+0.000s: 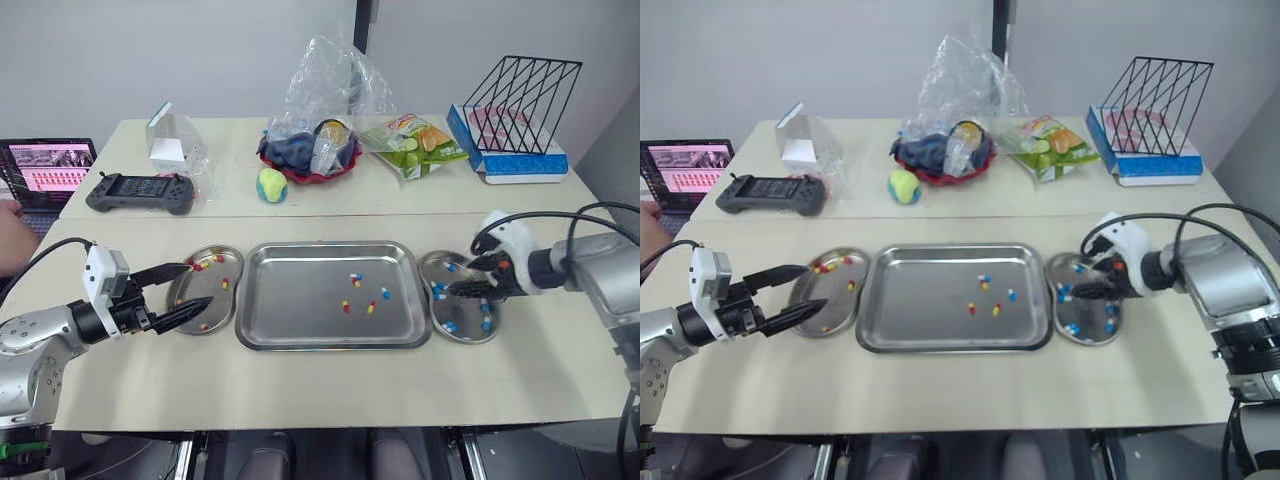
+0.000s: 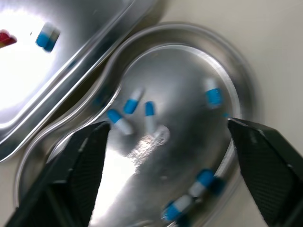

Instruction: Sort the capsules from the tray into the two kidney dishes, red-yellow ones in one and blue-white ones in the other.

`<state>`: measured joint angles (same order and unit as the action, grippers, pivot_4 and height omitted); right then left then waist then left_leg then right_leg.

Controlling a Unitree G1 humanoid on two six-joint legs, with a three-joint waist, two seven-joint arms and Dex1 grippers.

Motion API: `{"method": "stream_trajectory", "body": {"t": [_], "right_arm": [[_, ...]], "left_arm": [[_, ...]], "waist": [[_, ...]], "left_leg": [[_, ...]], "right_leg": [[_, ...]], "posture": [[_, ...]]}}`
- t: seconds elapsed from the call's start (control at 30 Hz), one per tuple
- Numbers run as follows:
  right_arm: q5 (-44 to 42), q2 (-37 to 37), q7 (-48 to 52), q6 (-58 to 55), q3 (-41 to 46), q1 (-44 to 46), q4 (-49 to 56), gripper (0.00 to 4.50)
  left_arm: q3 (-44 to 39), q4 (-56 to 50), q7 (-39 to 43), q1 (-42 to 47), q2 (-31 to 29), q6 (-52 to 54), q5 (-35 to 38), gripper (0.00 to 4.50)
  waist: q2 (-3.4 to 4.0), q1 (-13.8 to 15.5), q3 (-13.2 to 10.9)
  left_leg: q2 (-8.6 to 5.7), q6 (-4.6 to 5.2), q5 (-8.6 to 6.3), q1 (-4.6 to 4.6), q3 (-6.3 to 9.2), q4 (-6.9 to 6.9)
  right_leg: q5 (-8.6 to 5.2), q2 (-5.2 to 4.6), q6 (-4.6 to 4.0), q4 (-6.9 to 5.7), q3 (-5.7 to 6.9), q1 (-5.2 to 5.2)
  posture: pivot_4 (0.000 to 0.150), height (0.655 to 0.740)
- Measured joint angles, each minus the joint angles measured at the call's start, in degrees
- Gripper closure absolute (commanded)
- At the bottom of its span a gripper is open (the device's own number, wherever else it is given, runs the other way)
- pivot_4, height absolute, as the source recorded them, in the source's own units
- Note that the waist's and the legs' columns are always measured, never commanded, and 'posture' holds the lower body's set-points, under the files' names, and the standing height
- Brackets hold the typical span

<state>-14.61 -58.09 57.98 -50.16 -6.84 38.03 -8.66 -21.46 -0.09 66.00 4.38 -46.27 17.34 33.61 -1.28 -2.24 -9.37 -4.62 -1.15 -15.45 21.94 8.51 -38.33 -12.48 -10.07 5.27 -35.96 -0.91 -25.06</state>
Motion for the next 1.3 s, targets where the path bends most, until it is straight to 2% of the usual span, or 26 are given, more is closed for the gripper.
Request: {"method": "stream_trajectory", "body": {"t": [0.17, 0.33, 0.53, 0.73, 1.03, 1.3], "right_arm": [[-1.2, 5.1, -8.2, 18.9, 16.2, 1.9, -15.5, 0.01], [-1.3, 5.6, -8.9, 32.2, 21.8, -1.3, -26.9, 0.01], [-3.8, 6.2, -8.6, 35.4, 27.7, -5.5, -35.0, 0.01], [-3.7, 7.2, -10.9, 40.8, 30.0, -8.1, -40.4, 0.01], [-3.6, 8.1, -11.8, 43.5, 30.1, -8.3, -41.7, 0.01], [-3.4, 8.1, -11.4, 43.9, 29.7, -7.8, -41.7, 0.01]], "left_arm": [[-2.2, 4.9, -0.9, 1.5, -0.3, -4.6, -2.2, 0.0], [-4.6, 12.0, -3.2, 2.0, -0.6, -9.9, -4.6, 0.0], [-7.1, 17.4, -5.9, 1.8, -0.5, -13.9, -5.6, 0.0], [-7.3, 19.9, -6.6, 1.3, 0.3, -16.0, -5.8, 0.0], [-7.2, 20.1, -7.0, 1.4, 0.5, -16.1, -5.7, 0.0], [-7.2, 20.0, -7.2, 1.3, 0.5, -16.0, -5.6, 0.0]], "waist": [[0.0, -0.1, 0.0], [0.01, -0.2, 0.0], [0.01, -0.3, 0.0], [0.02, -0.5, 0.0], [0.02, -0.4, 0.0], [0.02, -0.4, 0.0]], "left_leg": [[0.04, -0.16, 0.09, -0.1, -0.05, 0.05], [0.03, -0.18, 0.1, -0.09, -0.13, 0.04], [0.04, -0.08, 0.05, -0.16, -0.17, 0.04], [0.04, 0.02, -0.01, -0.33, -0.21, 0.04], [0.05, 0.19, -0.11, -0.77, -0.22, 0.05], [0.05, 0.19, -0.11, -0.78, -0.22, 0.05]], "right_leg": [[0.0, 0.01, -0.01, 0.0, -0.01, 0.04], [0.01, 0.01, -0.01, 0.0, -0.04, 0.06], [0.01, 0.01, -0.01, -0.03, -0.08, 0.09], [0.0, 0.01, -0.01, -0.03, -0.1, 0.23], [0.0, 0.01, 0.01, 0.09, -0.1, 0.73], [0.0, 0.01, 0.01, 0.09, -0.1, 0.74]], "posture": [[0.15, 0.74], [0.15, 0.74], [0.15, 0.74], [0.15, 0.74], [0.15, 0.74], [0.15, 0.74]]}}
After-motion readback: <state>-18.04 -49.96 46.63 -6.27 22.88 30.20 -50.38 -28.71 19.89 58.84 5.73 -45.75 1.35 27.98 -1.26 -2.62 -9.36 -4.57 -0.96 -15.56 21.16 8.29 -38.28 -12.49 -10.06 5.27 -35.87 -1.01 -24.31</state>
